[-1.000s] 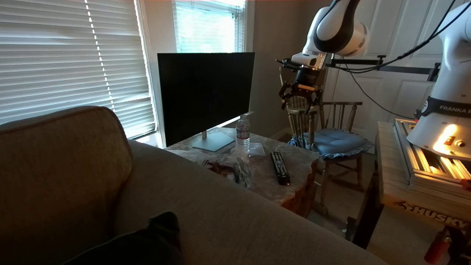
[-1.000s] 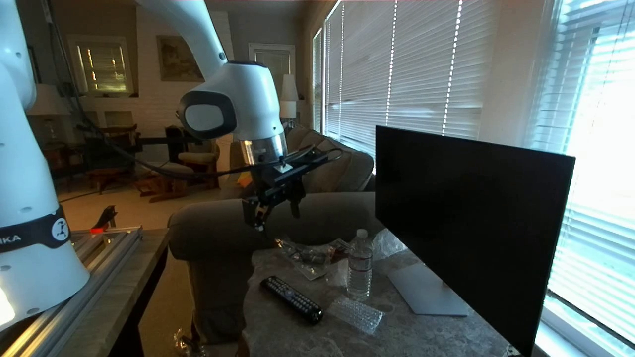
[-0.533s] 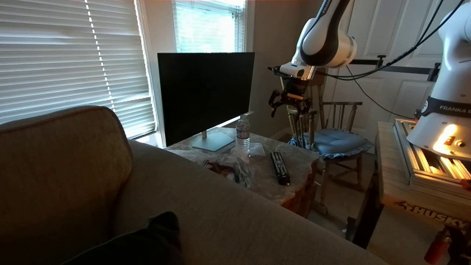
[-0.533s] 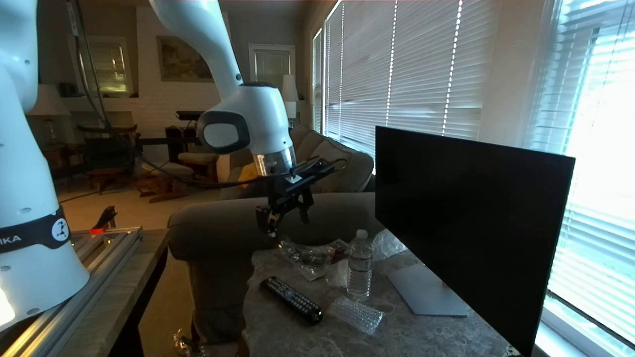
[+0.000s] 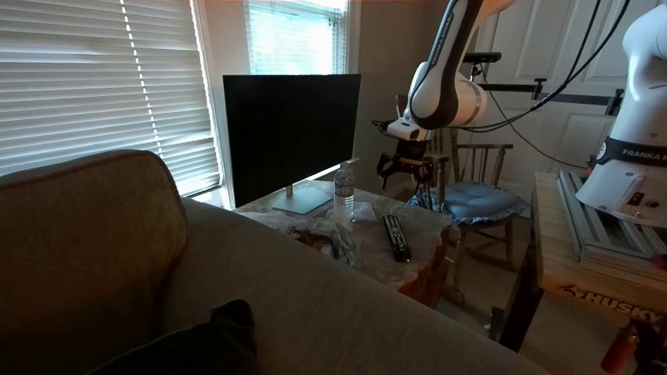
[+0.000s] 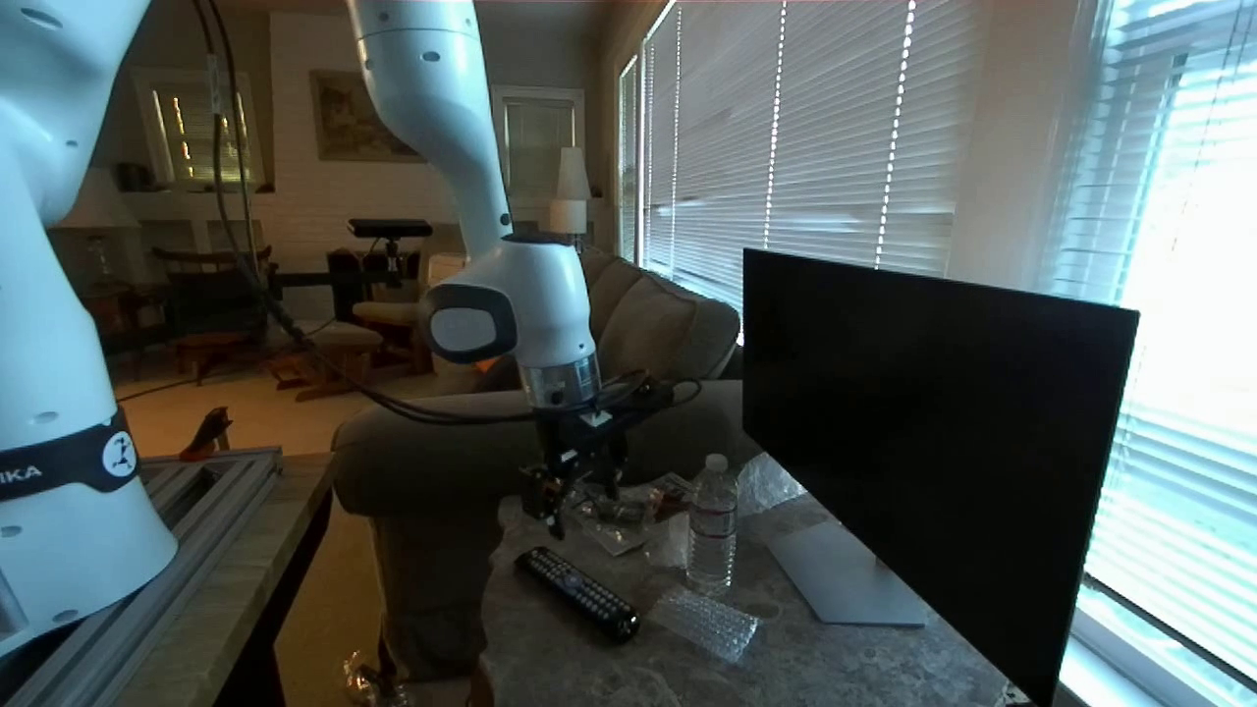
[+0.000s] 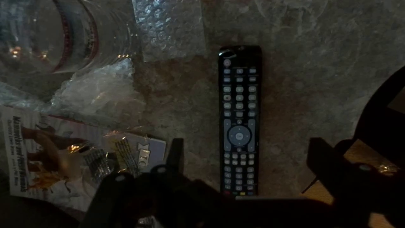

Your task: Remove the black remote from the table and put it on the couch

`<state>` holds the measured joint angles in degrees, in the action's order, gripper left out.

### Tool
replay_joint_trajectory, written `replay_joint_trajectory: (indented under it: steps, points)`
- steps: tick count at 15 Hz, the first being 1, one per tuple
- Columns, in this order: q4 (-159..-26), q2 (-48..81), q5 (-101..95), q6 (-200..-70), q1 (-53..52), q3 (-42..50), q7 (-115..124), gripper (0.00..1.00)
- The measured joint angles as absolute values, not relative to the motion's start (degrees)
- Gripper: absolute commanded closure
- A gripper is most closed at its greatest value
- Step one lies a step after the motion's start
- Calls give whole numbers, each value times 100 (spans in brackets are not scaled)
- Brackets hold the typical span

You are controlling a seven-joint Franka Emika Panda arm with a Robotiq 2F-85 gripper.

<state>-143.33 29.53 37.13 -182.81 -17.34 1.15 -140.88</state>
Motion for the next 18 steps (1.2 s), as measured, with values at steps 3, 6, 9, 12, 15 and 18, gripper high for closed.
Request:
replay_joint_trajectory:
  steps: [3,6,9,12,15,18]
  points:
    - [-14083,3338,3705,-18290,-1468,-132,-14171,0]
    - [-13862,3605,3695,-18297,-1142,-434,-14332,0]
    - [-13666,3870,3687,-18364,-950,-578,-14500,0]
    - [-13497,4145,3684,-18482,-866,-610,-14642,0]
    - [-13365,4400,3681,-18612,-824,-618,-14764,0]
    - [-13287,4613,3677,-18751,-797,-640,-14898,0]
